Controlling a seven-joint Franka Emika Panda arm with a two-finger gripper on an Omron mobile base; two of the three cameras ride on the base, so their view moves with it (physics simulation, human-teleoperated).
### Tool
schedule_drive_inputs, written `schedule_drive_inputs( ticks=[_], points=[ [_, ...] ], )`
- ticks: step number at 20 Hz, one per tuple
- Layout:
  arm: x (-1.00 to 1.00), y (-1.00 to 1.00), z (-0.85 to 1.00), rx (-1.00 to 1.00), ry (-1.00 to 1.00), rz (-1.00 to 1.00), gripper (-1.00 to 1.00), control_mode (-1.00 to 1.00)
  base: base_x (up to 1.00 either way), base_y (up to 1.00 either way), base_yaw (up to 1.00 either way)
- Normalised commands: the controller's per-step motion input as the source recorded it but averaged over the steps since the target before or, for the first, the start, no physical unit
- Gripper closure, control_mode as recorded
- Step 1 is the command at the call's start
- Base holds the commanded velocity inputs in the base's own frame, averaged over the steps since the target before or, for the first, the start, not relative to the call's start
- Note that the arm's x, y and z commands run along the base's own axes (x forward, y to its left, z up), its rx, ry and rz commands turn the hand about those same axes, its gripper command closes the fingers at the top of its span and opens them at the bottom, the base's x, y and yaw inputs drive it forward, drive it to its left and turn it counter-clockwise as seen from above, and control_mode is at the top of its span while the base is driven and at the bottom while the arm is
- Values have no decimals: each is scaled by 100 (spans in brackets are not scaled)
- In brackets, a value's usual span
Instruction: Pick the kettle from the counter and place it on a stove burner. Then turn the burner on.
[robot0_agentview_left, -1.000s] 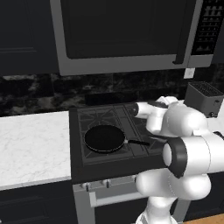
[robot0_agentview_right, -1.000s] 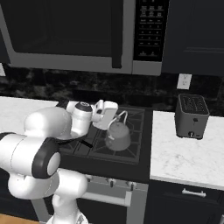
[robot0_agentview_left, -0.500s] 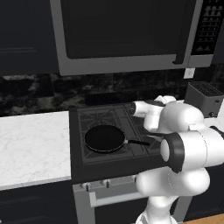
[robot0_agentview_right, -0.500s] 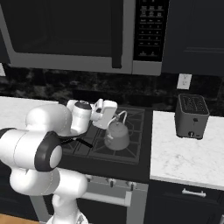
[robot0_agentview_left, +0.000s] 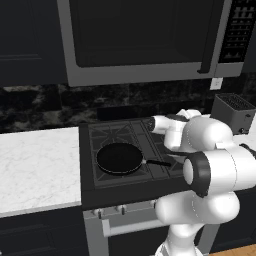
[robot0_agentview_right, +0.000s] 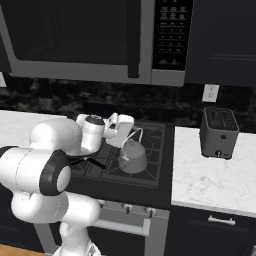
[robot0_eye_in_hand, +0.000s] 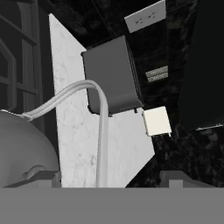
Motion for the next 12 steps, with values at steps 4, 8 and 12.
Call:
schedule_drive_inputs(
  ticks=[4,8,12],
  points=[
    [0,1,-3,4,0,0,-100,-100,0,0,0],
    [0,34,-1,7,0,0,-100,-100,0,0,0],
    [0,57,0,5,0,0,-100,-100,0,0,0]
  ],
)
